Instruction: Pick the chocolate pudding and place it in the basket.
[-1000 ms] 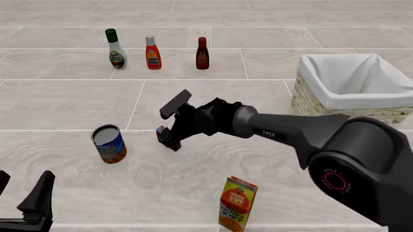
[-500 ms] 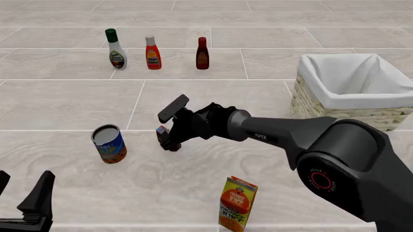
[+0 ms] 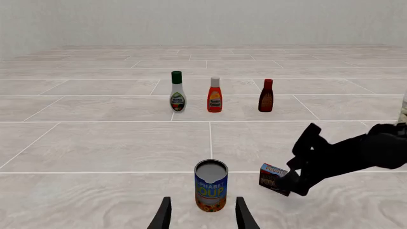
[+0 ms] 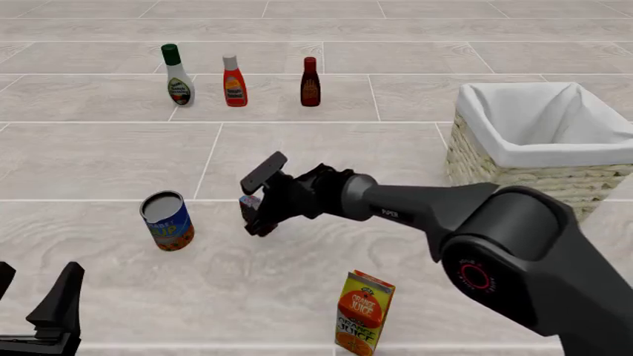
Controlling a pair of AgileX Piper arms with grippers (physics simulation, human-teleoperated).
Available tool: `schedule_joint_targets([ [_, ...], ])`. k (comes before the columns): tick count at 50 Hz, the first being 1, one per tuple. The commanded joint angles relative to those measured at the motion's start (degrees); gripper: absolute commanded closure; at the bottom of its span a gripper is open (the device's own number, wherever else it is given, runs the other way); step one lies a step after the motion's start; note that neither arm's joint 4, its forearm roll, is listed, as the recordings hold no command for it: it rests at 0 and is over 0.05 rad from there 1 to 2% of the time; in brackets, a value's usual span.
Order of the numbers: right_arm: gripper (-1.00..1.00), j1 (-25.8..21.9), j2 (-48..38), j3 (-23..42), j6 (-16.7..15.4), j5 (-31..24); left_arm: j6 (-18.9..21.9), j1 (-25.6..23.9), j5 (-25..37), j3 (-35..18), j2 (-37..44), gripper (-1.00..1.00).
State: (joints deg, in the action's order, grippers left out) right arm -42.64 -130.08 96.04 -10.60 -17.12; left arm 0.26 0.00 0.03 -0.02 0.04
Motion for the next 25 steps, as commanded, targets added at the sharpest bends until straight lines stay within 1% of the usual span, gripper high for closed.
schedule_joint_targets([
  [1,-1.00,0.26,-0.65,0.77,-0.11,-0.41,-0.07,0.00,-0.03,-0.01,0.04,-1.00],
  [25,-1.00,0.40,-3.06,3.04,0.09,-1.27,-0.07,0.00,-0.03,-0.01,0.04,-1.00],
])
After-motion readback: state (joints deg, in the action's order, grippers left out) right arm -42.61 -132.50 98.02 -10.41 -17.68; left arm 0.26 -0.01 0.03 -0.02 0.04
